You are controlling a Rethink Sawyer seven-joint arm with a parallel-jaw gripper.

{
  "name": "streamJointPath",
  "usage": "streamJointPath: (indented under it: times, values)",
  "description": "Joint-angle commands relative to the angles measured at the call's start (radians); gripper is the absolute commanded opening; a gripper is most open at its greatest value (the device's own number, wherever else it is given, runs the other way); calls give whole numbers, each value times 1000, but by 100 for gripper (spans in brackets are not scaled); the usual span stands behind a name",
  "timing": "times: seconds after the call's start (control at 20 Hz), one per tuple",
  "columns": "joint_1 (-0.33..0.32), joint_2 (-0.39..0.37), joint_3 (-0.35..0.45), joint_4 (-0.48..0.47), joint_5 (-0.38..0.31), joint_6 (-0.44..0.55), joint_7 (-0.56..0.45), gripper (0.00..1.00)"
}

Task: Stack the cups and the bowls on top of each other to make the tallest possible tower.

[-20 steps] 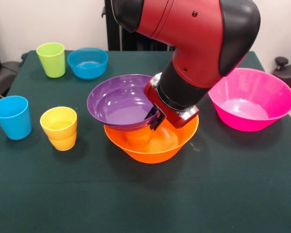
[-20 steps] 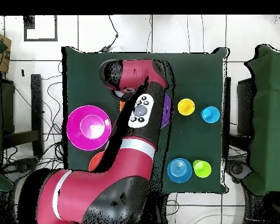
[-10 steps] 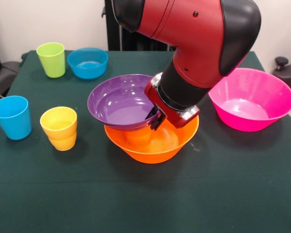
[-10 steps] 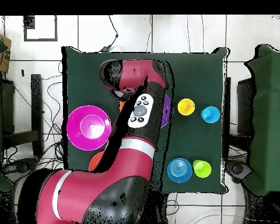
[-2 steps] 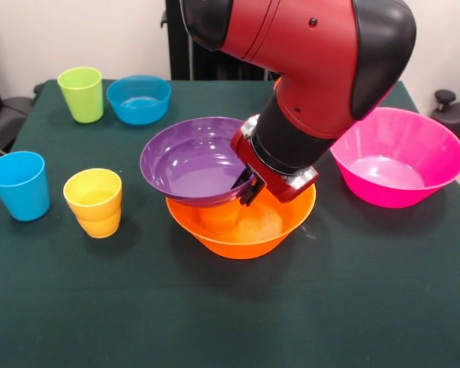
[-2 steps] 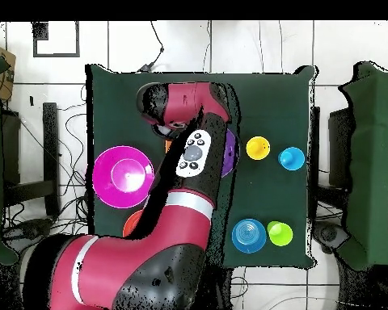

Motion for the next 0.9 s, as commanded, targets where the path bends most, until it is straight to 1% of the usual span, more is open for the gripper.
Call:
streamJointPath:
  times: [0.05,0.45,0.6,0.65,0.75,0.9]
  values:
    - [25,15,92,49,-22,79,-36,100]
    - [31,5,80,62,-25,77,-29,100]
    - [35,-6,67,78,-23,76,-6,100]
    - [32,-9,65,73,-28,72,-18,100]
    - [44,-45,43,86,-25,101,3,100]
    - [67,-127,7,101,-11,183,28,100]
